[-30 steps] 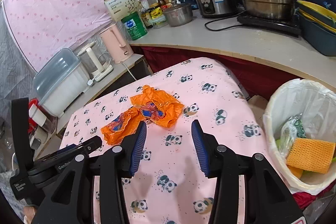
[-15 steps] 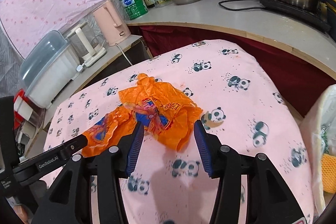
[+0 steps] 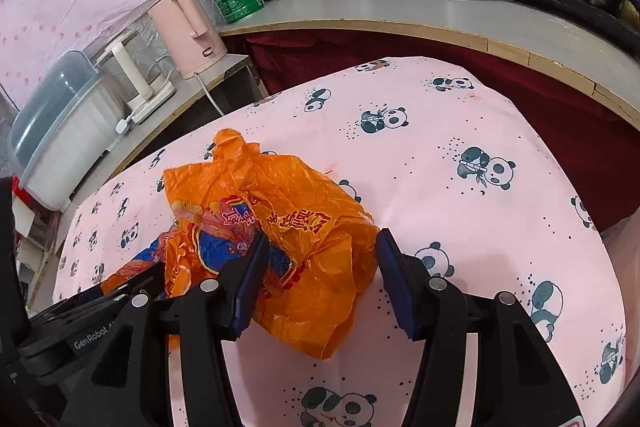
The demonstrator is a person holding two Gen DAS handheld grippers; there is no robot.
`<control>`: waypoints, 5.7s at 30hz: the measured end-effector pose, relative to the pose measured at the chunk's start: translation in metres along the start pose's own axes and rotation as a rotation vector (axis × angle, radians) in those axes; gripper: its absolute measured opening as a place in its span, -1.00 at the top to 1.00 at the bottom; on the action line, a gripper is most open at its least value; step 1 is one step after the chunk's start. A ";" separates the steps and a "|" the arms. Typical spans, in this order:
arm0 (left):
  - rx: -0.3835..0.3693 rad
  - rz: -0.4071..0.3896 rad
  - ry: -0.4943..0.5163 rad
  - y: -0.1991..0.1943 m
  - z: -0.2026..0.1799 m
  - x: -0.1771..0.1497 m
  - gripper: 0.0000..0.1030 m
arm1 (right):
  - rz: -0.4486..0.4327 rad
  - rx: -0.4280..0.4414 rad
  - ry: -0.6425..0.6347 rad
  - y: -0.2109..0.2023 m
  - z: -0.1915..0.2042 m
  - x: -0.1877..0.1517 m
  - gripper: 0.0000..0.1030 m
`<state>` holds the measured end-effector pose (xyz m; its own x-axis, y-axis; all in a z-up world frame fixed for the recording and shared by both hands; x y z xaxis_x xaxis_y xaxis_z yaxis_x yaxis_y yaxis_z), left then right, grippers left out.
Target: Collect trash
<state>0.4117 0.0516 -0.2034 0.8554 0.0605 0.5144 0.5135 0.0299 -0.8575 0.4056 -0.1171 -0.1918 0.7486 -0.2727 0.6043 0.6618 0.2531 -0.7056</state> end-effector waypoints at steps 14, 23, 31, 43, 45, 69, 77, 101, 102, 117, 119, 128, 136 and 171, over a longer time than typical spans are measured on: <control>-0.056 -0.021 0.035 -0.041 -0.025 -0.014 0.76 | -0.001 0.025 0.007 -0.037 0.004 -0.016 0.64; -0.093 -0.092 0.067 -0.110 -0.050 -0.024 0.76 | -0.082 0.011 0.029 -0.113 -0.009 -0.013 0.64; -0.132 -0.151 0.123 -0.170 -0.087 -0.038 0.76 | -0.181 -0.011 0.062 -0.193 -0.037 -0.009 0.64; -0.197 -0.231 0.239 -0.242 -0.164 -0.063 0.76 | -0.297 -0.072 0.145 -0.290 -0.107 -0.022 0.64; -0.209 -0.238 0.261 -0.250 -0.180 -0.068 0.76 | -0.310 -0.087 0.163 -0.302 -0.120 -0.026 0.64; -0.311 -0.193 0.483 -0.251 -0.338 -0.131 0.67 | -0.367 -0.228 0.376 -0.370 -0.270 -0.085 0.64; -0.297 -0.214 0.480 -0.245 -0.345 -0.129 -0.10 | -0.351 -0.221 0.383 -0.361 -0.279 -0.085 0.63; -0.242 -0.171 0.385 -0.227 -0.286 -0.119 -0.30 | -0.327 -0.182 0.280 -0.338 -0.228 -0.060 0.07; -0.242 -0.174 0.385 -0.228 -0.284 -0.120 -0.34 | -0.327 -0.186 0.277 -0.340 -0.226 -0.060 0.06; -0.222 -0.225 0.389 -0.247 -0.262 -0.127 -0.63 | -0.320 -0.274 0.191 -0.367 -0.201 -0.073 -0.44; -0.218 -0.228 0.388 -0.248 -0.258 -0.128 -0.67 | -0.314 -0.294 0.179 -0.369 -0.199 -0.075 -0.55; -0.185 -0.243 0.405 -0.246 -0.247 -0.136 -0.82 | -0.240 -0.326 0.146 -0.367 -0.198 -0.092 -0.75; -0.160 -0.241 0.407 -0.242 -0.238 -0.146 -0.82 | -0.225 -0.370 0.095 -0.366 -0.195 -0.104 -0.87; -0.118 -0.216 0.360 -0.231 -0.221 -0.180 -0.82 | -0.175 -0.417 0.074 -0.361 -0.196 -0.140 -0.87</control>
<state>0.1543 -0.1867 -0.0969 0.6853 -0.2870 0.6693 0.6698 -0.1123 -0.7340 0.0544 -0.3524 -0.0941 0.6124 -0.3478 0.7100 0.6938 -0.1940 -0.6935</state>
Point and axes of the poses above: each gripper's, at about its wrist camera, not at the fingertips, and y roughly the way its jaws point, z to its left, x to its top, the point moved 10 cm from there along y, roughly the way its jaws point, and after that the axes turned 7 degrees about x, right-handed, at the moved point
